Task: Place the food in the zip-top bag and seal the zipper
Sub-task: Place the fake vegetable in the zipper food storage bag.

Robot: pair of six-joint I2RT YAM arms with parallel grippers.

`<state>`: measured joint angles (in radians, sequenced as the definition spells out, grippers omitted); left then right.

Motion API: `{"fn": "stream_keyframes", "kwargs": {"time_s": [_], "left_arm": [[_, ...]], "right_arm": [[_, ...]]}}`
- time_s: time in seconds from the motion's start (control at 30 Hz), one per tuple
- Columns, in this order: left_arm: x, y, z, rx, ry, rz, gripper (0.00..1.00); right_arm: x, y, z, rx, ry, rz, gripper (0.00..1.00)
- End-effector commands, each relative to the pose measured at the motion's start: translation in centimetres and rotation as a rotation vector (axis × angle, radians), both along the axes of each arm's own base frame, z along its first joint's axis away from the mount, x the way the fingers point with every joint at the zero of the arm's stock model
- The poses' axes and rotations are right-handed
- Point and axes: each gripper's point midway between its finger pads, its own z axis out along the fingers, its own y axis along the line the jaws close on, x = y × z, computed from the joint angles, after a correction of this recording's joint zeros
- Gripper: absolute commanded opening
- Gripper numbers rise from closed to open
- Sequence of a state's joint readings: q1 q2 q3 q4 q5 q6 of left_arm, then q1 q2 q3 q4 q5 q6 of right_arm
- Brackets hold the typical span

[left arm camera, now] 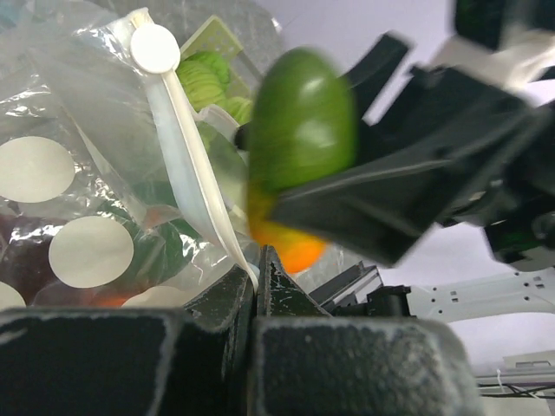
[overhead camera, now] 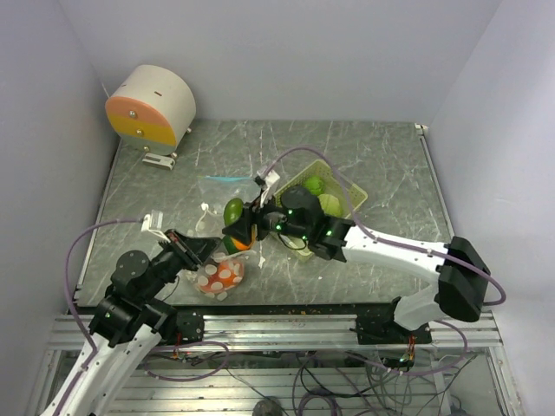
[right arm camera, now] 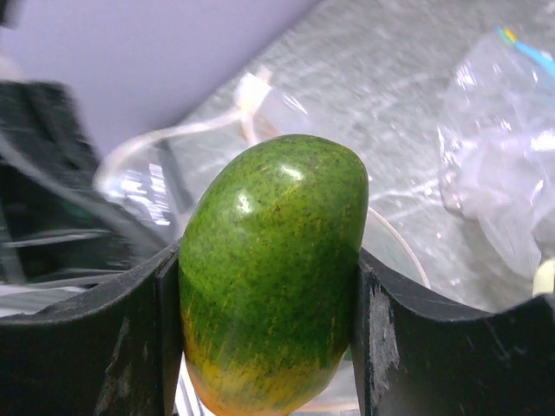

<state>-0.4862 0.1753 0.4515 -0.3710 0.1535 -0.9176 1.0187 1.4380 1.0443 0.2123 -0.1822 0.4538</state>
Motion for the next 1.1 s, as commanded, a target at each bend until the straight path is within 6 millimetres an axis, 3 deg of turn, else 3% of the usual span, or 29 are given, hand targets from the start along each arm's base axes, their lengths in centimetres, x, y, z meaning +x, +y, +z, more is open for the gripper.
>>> {"fn": "stream_keyframes", "kwargs": {"time_s": [0.0, 0.2, 0.5, 0.7, 0.83, 1.07], "left_arm": [[-1.3, 0.6, 2.6, -0.071, -0.091, 0.001, 0.07], [-1.5, 1.1, 0.7, -0.054, -0.058, 0.021, 0.07], [-0.8, 0.7, -0.5, -0.036, -0.057, 0.016, 0.07], [0.2, 0.0, -0.4, -0.016, -0.08, 0.001, 0.07], [0.7, -1.3, -0.2, -0.055, -0.1, -0.049, 0.07], [-0.5, -2.4, 2.2, -0.104, -0.151, -0.136, 0.07]], "right_arm": [[2.0, -0.1, -2.4, -0.064, -0.069, -0.202, 0.09], [1.8, 0.1, -5.5, -0.176, -0.11, -0.249, 0.09], [-3.9, 0.7, -5.5, -0.214, -0.163, -0.047, 0.14], [-5.6, 0.1, -7.7, -0.278, -0.111, 0.007, 0.14], [-5.3, 0.4, -9.3, -0.34, -0.104, 0.01, 0.19], [-2.8, 1.6, -9.8, -0.411, -0.124, -0.088, 0.27]]}}
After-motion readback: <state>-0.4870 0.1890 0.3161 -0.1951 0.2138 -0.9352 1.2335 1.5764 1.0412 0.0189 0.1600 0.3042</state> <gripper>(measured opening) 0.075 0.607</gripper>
